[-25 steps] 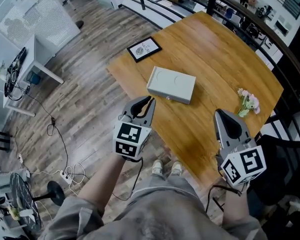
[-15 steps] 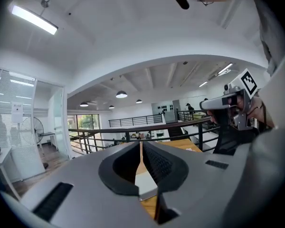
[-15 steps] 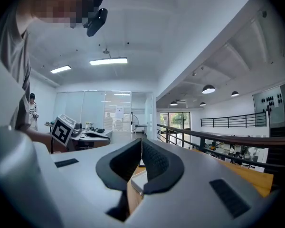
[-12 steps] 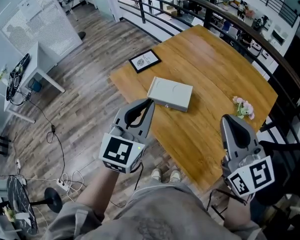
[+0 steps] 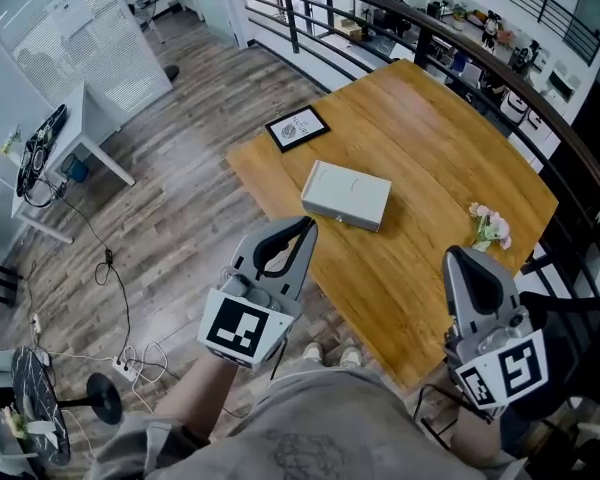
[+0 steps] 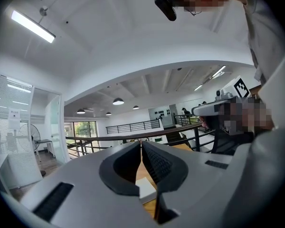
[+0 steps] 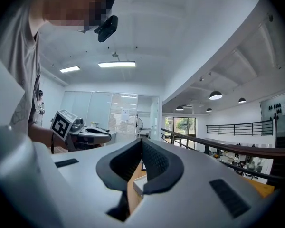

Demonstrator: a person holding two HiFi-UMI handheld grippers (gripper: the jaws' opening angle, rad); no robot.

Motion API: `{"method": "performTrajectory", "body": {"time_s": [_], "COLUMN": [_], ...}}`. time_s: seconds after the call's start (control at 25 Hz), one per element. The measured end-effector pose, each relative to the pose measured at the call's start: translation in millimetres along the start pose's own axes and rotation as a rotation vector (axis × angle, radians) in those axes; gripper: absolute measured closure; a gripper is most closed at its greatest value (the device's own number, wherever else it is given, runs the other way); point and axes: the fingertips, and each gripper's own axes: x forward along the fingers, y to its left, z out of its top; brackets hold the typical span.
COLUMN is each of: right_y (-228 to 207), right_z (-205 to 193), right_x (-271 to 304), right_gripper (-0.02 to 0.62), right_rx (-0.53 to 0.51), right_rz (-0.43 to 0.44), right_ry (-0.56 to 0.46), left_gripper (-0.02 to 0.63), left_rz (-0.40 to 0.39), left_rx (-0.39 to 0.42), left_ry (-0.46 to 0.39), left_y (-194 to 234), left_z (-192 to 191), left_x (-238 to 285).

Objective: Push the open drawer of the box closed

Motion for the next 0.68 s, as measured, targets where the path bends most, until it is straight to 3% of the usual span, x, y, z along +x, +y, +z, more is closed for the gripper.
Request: {"method": "performTrajectory", "body": {"time_s": [0.32, 0.68], "right_y": [9.0, 4.0], "right_z": [-28.2, -38.4], "right_x": [7.2, -2.3], "right_gripper": [0.563, 0.563], "right_rx": [0.1, 0.101], "right_rz": [0.03, -0.015], "right_ry": [0.042, 0.031], "left_gripper": [0.581, 0.581], "left_rz": [-0.022, -0.026], "left_rx": [-0.013, -0.036], "left_ry": [0.077, 0.083], "left_y": [-6.2, -12.4], "left_z": [-33.8, -37.3], "left_x": [-9.0, -12.9]}}
